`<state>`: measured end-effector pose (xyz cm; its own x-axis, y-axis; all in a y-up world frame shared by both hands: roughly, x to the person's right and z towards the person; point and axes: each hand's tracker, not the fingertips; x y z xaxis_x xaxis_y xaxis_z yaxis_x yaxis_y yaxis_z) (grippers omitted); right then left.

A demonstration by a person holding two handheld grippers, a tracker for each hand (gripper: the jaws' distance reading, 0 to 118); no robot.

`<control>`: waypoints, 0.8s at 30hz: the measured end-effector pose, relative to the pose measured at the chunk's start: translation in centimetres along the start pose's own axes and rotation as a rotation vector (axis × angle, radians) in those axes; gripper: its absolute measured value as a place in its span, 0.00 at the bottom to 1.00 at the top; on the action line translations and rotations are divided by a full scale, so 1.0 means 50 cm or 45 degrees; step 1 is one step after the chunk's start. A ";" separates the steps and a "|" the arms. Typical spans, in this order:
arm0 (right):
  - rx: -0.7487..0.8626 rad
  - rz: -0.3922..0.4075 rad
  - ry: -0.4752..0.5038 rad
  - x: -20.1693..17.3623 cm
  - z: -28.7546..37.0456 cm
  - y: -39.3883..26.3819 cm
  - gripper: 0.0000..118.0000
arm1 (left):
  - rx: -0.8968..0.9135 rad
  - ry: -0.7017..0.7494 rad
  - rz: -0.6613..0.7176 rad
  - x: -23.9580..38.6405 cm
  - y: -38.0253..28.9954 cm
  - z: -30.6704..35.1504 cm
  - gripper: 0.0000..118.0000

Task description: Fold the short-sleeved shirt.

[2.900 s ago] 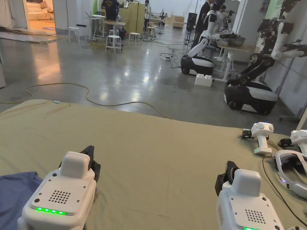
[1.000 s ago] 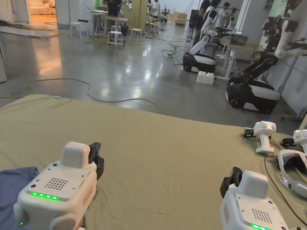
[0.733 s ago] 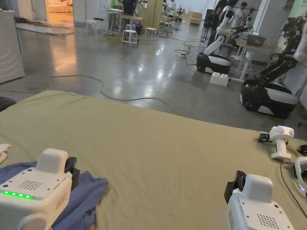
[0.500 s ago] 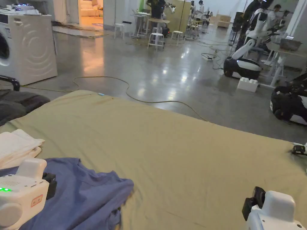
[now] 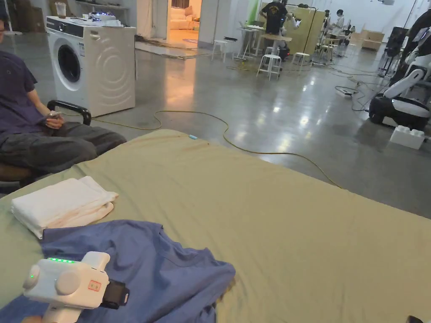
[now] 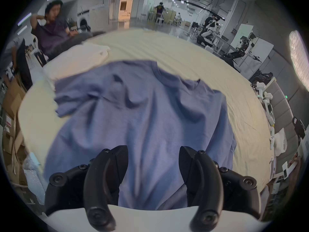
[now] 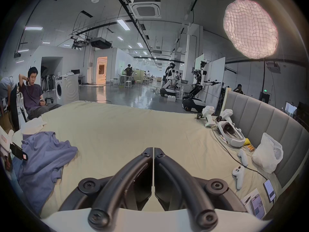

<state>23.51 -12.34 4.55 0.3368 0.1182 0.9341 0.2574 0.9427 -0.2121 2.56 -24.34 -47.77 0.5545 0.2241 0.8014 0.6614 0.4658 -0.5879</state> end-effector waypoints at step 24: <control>-0.050 0.041 0.016 -0.023 -0.004 -0.022 0.01 | 0.393 0.091 -0.115 0.081 -0.019 0.046 0.01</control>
<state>22.98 -13.58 3.65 0.3567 0.1441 0.9230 0.2818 0.9254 -0.2534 3.02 -21.89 -43.70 0.5417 0.1143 0.8328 0.5316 0.7209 -0.4447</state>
